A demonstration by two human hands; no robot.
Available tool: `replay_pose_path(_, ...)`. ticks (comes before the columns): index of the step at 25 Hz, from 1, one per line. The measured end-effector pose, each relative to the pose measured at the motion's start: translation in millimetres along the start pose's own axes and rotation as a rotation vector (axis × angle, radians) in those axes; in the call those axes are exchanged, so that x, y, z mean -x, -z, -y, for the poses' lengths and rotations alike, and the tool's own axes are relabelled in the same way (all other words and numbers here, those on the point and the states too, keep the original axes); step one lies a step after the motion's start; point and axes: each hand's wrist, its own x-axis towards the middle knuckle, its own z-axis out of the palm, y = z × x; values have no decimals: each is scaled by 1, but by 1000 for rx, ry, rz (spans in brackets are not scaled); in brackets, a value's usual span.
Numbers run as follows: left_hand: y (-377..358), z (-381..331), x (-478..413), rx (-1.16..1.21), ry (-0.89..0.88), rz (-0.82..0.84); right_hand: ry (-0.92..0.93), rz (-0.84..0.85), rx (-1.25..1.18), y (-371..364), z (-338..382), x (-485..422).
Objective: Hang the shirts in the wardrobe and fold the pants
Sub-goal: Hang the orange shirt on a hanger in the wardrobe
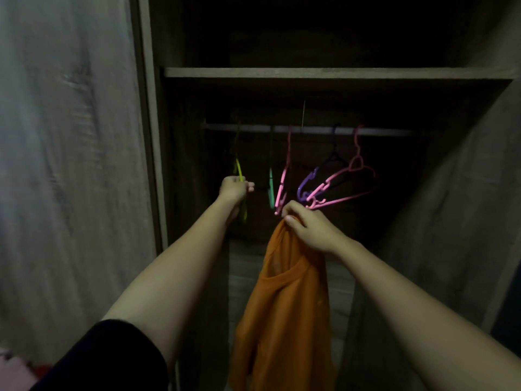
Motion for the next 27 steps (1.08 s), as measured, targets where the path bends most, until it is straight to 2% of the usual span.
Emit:
replay_pose_path(3,30,35,40,-289,33,-55,-89,193,-12,-9,-1,8)
replay_pose_path(6,69,80,85,-448,44,-133,-237,413,75,-23,6,20)
replay_pose_path(11,138,106,133,-725,-133,-46,-356,365,269,-40,5,32)
replay_pose_path(14,182,96,156,-683,-146,38,-399,373,335,-46,8,49)
replay_pose_path(20,252,80,172,-319,-63,267,-535,320,295,-49,6,65)
replay_pose_path(24,263,79,169,-270,-31,416,-566,318,267,-40,8,64)
replay_pose_path(27,260,77,168,-298,-65,458,-604,230,290,-31,8,63)
